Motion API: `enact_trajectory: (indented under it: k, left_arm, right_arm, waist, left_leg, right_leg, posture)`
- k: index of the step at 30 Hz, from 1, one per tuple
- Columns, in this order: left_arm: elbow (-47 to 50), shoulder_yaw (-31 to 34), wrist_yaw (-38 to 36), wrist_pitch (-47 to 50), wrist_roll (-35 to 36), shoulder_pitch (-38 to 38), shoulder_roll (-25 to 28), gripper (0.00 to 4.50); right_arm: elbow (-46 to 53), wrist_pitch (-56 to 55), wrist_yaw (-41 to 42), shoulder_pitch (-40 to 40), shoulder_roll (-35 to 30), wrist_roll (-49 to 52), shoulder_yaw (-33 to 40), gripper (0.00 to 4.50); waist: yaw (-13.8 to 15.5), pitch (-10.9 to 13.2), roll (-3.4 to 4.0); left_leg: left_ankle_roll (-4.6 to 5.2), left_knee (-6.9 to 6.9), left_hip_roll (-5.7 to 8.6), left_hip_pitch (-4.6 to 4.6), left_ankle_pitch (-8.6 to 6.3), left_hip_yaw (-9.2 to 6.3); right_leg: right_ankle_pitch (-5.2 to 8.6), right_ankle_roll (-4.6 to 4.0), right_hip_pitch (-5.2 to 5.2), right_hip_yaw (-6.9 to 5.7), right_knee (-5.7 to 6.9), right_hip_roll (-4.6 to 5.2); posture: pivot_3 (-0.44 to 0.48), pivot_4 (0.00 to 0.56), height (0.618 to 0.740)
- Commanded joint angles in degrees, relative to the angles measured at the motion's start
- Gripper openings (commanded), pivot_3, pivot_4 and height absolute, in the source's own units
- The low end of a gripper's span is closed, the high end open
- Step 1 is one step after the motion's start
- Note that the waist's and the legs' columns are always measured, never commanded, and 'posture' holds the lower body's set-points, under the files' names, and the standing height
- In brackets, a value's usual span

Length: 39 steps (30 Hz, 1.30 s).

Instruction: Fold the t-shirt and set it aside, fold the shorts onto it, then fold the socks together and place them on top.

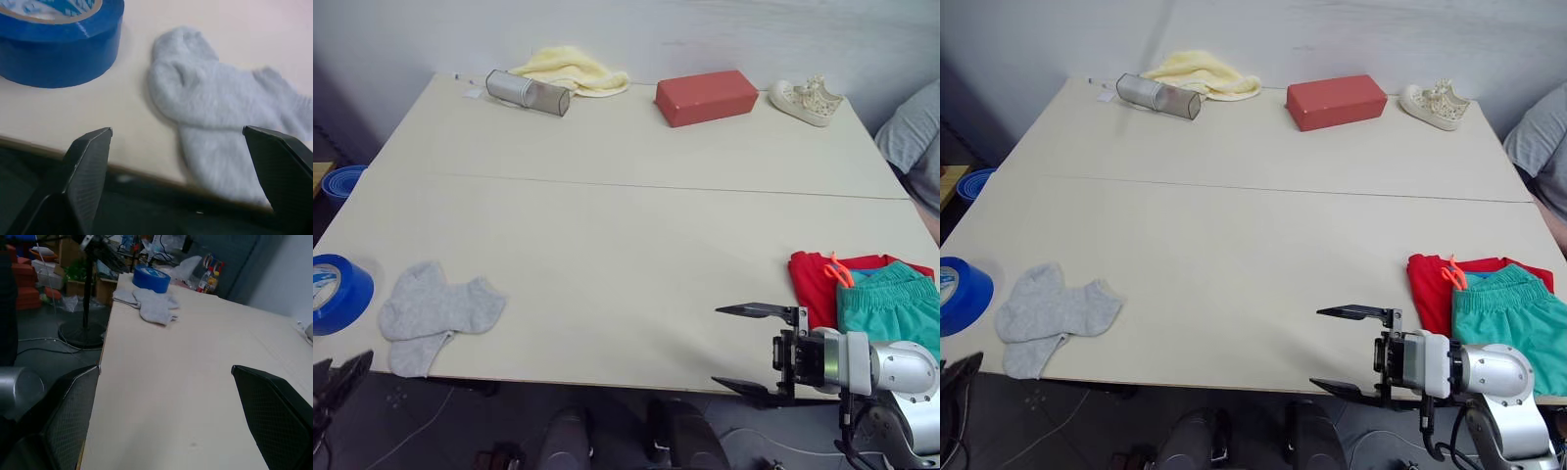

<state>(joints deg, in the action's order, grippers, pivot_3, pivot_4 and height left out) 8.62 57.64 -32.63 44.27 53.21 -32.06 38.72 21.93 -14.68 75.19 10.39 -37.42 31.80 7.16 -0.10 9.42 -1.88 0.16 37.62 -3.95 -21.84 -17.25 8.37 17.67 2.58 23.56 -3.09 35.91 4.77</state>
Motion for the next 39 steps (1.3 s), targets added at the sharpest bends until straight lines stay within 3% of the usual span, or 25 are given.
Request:
enact_trajectory:
  k: [1, 8, 15, 18, 26, 31, 37, 39]
  left_arm:
    - [-3.32, 1.19, 5.56, 13.0, 6.16, 4.04, 5.74, 4.5]
    - [-11.78, -6.52, 9.05, 24.69, 2.26, 12.51, 13.55, 4.5]
    - [-13.1, -15.53, 8.12, 29.75, 0.35, 20.92, 12.71, 4.5]
    - [-11.16, -19.04, 8.17, 32.48, -0.16, 23.62, 11.8, 3.9]
    - [-8.66, -26.15, 6.93, 29.81, -4.79, 25.92, 8.26, 1.46]
    - [-0.14, -28.13, 10.7, 34.41, -1.28, 31.75, 0.04, 0.01]
    - [6.96, -31.22, 18.02, 37.4, -0.75, 41.48, -11.51, 0.01]
    - [8.21, -33.15, 19.69, 38.42, -1.05, 44.29, -14.77, 0.01]
  right_arm:
    - [0.48, -0.08, -0.16, -0.53, -0.58, 0.83, 0.15, 4.35]
    - [-1.26, -0.46, -0.61, -2.33, -0.71, 0.13, 0.52, 4.35]
    - [-0.39, 0.35, -2.88, -1.04, -0.96, 0.42, 1.7, 4.35]
    - [0.17, 0.66, -3.83, -0.4, -1.37, 0.49, 2.51, 4.5]
    - [2.16, 0.77, -4.82, 3.68, -2.84, 0.89, 5.62, 4.5]
    - [0.37, 0.66, -4.41, 4.8, -4.92, 1.15, 10.12, 4.5]
    - [1.29, 1.23, -3.73, 7.33, -5.97, 1.72, 13.12, 4.5]
    - [1.73, 1.41, -4.33, 7.9, -5.79, 1.54, 13.8, 4.5]
  waist:
    - [-0.17, 0.01, 0.03]
    - [-1.63, 0.01, 0.04]
    - [-1.01, -0.06, 1.18]
    - [-0.47, -0.09, 1.26]
    - [0.41, -0.45, 2.08]
    - [1.65, -0.46, 2.15]
    - [1.96, -0.36, 1.68]
    - [1.69, -0.26, 1.31]
  left_leg:
    - [-0.01, -0.04, 0.03, 0.04, 0.0, 0.04]
    - [-0.26, -0.57, 0.1, 0.43, 0.04, 0.18]
    - [-0.52, -0.7, 0.07, 0.63, 0.15, 0.1]
    - [-0.5, -0.66, 0.11, 0.66, 0.19, 0.07]
    - [-0.28, -0.68, 0.47, 0.65, 0.13, 0.1]
    - [-0.03, -0.6, 0.69, 0.65, 0.23, 0.11]
    - [0.22, -0.56, 0.81, 0.65, 0.27, 0.01]
    - [0.26, -0.55, 0.83, 0.64, 0.28, 0.01]
  right_leg:
    - [0.0, 0.0, -0.02, 0.03, 0.0, 0.04]
    - [-0.03, 0.06, -0.09, 0.08, 0.06, 0.08]
    - [0.01, 0.01, -0.12, 0.06, 0.18, 0.05]
    - [0.0, 0.01, -0.14, 0.06, 0.21, 0.07]
    - [0.01, 0.02, -0.16, 0.08, 0.06, 0.47]
    - [-0.02, 0.09, -0.37, 0.08, 0.03, 0.64]
    - [-0.19, 0.4, -0.74, -0.01, -0.22, 0.71]
    - [-0.68, 1.27, -0.79, -0.03, -0.26, 0.7]
  posture:
    - [0.0, 0.15, 0.74]
    - [0.0, 0.15, 0.74]
    - [0.0, 0.15, 0.74]
    - [0.0, 0.15, 0.74]
    - [0.0, 0.15, 0.74]
    - [0.0, 0.15, 0.74]
    - [0.0, 0.15, 0.74]
    - [0.0, 0.15, 0.74]
